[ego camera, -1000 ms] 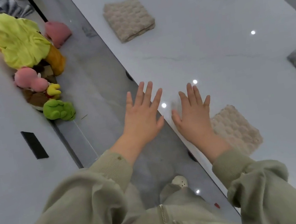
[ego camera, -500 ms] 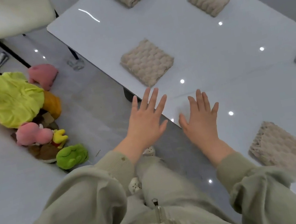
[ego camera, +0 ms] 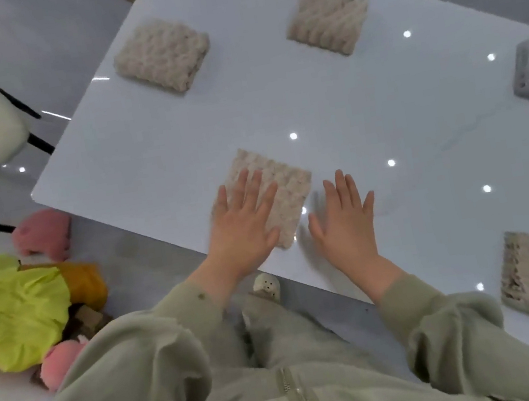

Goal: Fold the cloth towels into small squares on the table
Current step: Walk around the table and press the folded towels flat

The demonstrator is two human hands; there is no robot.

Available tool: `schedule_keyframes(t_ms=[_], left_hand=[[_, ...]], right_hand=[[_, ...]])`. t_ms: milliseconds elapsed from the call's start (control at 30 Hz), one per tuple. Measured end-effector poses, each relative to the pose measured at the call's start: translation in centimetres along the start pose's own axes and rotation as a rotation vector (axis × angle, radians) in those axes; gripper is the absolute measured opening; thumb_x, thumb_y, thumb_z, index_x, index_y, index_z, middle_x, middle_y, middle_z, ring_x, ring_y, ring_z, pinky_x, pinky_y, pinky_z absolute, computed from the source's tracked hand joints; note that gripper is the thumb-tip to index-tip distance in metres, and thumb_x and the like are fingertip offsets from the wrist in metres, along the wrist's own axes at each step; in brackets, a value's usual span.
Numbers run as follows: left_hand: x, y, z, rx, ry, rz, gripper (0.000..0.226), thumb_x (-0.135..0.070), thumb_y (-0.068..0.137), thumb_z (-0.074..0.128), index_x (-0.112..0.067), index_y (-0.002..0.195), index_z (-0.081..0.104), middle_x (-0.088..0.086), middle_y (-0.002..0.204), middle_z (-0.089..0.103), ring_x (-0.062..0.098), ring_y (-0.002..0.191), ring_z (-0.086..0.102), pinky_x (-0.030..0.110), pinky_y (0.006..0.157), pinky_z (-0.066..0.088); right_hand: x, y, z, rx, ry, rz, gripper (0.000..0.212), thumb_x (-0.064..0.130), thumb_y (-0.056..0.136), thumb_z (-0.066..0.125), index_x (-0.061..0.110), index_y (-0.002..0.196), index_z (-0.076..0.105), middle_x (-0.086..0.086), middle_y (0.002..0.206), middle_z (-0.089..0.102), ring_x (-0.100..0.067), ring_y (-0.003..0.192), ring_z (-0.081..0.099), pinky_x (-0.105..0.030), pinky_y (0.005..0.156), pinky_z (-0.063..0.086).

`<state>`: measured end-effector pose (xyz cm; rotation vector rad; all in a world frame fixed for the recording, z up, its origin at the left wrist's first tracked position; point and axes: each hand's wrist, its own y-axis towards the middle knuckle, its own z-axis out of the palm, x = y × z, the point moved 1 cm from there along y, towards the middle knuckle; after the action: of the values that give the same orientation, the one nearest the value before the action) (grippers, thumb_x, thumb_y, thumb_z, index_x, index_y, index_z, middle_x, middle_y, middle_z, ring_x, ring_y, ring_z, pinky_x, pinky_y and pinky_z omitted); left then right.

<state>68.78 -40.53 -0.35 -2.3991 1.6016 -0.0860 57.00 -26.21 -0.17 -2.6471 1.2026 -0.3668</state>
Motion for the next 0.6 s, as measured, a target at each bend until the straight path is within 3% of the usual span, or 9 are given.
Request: schedule_keyframes(t_ms=[133, 233, 300, 400, 533, 600], left_hand=[[1.7, 2.3, -0.3, 0.04, -0.098, 0.077, 0.07, -0.05, 0.094, 0.019, -0.023, 0.147, -0.017, 0.006, 0.157, -0.019, 0.024, 0.143, -0.023, 0.047, 0.113, -0.012], [4.0, 3.9, -0.5, -0.002, -0.406, 0.071, 0.072, -0.052, 0.088, 0.014, -0.019, 0.15, -0.004, 0.005, 0.159, -0.009, 0.02, 0.145, -0.013, 0.04, 0.115, -0.005], [6.1, 4.4, -0.4, -0.044, -0.643, 0.024, 0.067, -0.047, 0.093, 0.021, -0.017, 0.151, 0.003, 0.003, 0.159, -0.003, 0.016, 0.146, -0.007, 0.03, 0.115, -0.004], [8.5, 4.7, -0.6, -0.026, -0.947, -0.032, 0.058, -0.029, 0.101, 0.035, -0.016, 0.15, 0.006, 0.0, 0.159, 0.005, 0.011, 0.145, 0.003, 0.021, 0.116, 0.002], [8.6, 4.2, -0.4, 0.03, -1.076, -0.02, 0.056, -0.024, 0.101, 0.033, -0.013, 0.15, 0.009, -0.002, 0.158, 0.011, 0.004, 0.143, 0.01, 0.006, 0.111, 0.003], [7.8, 4.1, 0.0, 0.051, -1.131, -0.028, 0.057, -0.027, 0.1, 0.032, -0.012, 0.15, 0.009, -0.002, 0.157, 0.012, 0.003, 0.142, 0.011, 0.008, 0.112, 0.006]], right_hand=[[1.2, 1.3, -0.6, -0.043, 0.106, 0.058, 0.074, 0.053, 0.09, 0.013, 0.009, 0.149, 0.017, -0.009, 0.159, 0.004, -0.023, 0.147, -0.001, -0.046, 0.116, -0.004], [2.5, 1.9, 0.0, -0.092, 0.402, 0.183, 0.057, 0.037, 0.099, 0.032, 0.01, 0.148, 0.022, -0.007, 0.159, 0.011, -0.02, 0.147, 0.007, -0.037, 0.118, 0.004], [3.7, 2.1, 0.2, -0.135, 0.712, 0.352, 0.053, 0.033, 0.101, 0.035, 0.013, 0.148, 0.022, -0.002, 0.158, 0.016, -0.015, 0.145, 0.014, -0.027, 0.116, 0.011], [5.6, 1.9, 0.3, -0.23, 0.978, 0.534, 0.051, 0.032, 0.101, 0.037, 0.018, 0.148, 0.025, 0.004, 0.154, 0.027, -0.01, 0.14, 0.026, -0.023, 0.113, 0.021], [7.2, 1.1, 0.9, -0.404, 1.192, 0.707, 0.043, 0.018, 0.099, 0.043, 0.015, 0.142, 0.039, 0.002, 0.144, 0.043, -0.011, 0.131, 0.04, -0.02, 0.103, 0.03], [7.6, 0.7, 1.3, -0.457, 1.257, 0.75, 0.041, 0.013, 0.098, 0.044, 0.012, 0.139, 0.042, -0.001, 0.141, 0.046, -0.012, 0.129, 0.043, -0.018, 0.102, 0.033]])
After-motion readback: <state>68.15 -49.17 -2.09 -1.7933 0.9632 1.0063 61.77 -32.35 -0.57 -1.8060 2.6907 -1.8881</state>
